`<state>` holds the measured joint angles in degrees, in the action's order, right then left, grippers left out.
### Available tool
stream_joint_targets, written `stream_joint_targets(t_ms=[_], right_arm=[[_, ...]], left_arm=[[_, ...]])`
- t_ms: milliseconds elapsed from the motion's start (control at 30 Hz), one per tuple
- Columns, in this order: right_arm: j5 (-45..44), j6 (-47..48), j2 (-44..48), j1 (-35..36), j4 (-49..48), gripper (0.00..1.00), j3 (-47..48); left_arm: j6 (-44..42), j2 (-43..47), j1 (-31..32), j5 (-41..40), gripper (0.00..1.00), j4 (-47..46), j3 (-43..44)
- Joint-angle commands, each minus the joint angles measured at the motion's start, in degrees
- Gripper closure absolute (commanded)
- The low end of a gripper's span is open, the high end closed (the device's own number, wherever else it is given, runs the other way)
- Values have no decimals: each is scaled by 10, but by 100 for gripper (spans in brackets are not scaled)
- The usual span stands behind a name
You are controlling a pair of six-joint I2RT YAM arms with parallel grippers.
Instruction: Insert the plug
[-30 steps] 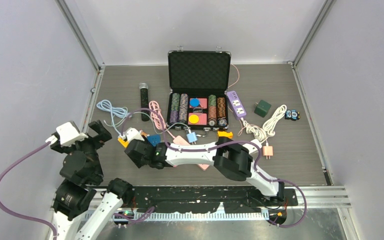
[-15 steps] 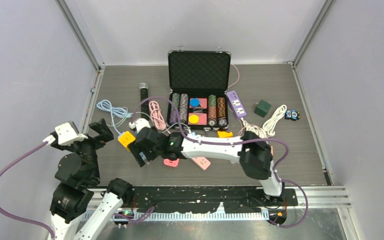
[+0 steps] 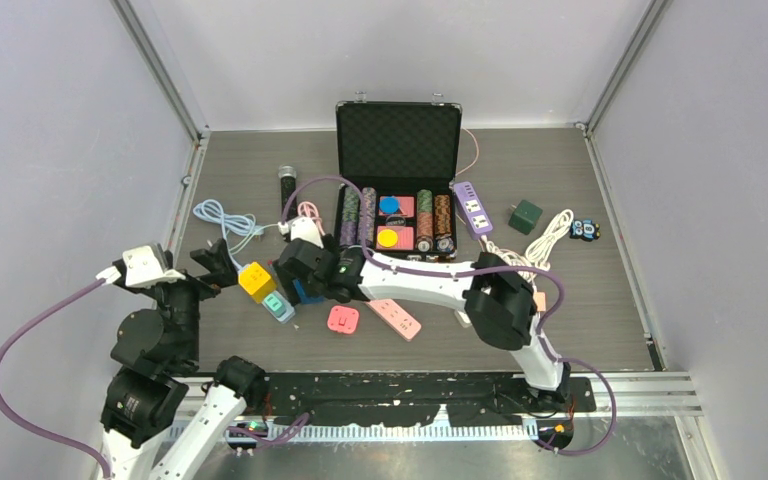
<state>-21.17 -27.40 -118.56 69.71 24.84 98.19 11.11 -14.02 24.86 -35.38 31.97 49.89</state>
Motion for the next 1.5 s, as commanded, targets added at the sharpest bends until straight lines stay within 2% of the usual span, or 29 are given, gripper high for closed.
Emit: stream_joint_targets(t_ms=[0,533,800,867,933,967,1067,1267,1467], right_arm=[[-30,-15,-19,2,10,8,39],[-38,-13,-83,-4,22,7,93],[-57,-26,-114,-5,34,16,113],[-60,-29,-117,-5,35,20,113],[-62,-31,-117,-5,33,30,112],[-61,-29,-113,-5,31,41,109],[-63,-24,-87,-6,-5,62,79],[-5,5,22,-19,-119,76,-50],[143,1,159,-64,-260,80,-192]], left_arm=[[-7,-10,1,23,0,-15,-2],[-9,-7,1,25,0,-18,-9],[-11,-6,1,23,0,-17,-11],[-11,-4,1,22,0,-17,-12],[-11,-4,1,22,0,-17,-14],[-12,-4,1,22,0,-17,-14],[-13,-3,1,22,0,-16,-15],[-13,-7,1,78,0,-6,-9],[1,-17,1,178,0,15,8]])
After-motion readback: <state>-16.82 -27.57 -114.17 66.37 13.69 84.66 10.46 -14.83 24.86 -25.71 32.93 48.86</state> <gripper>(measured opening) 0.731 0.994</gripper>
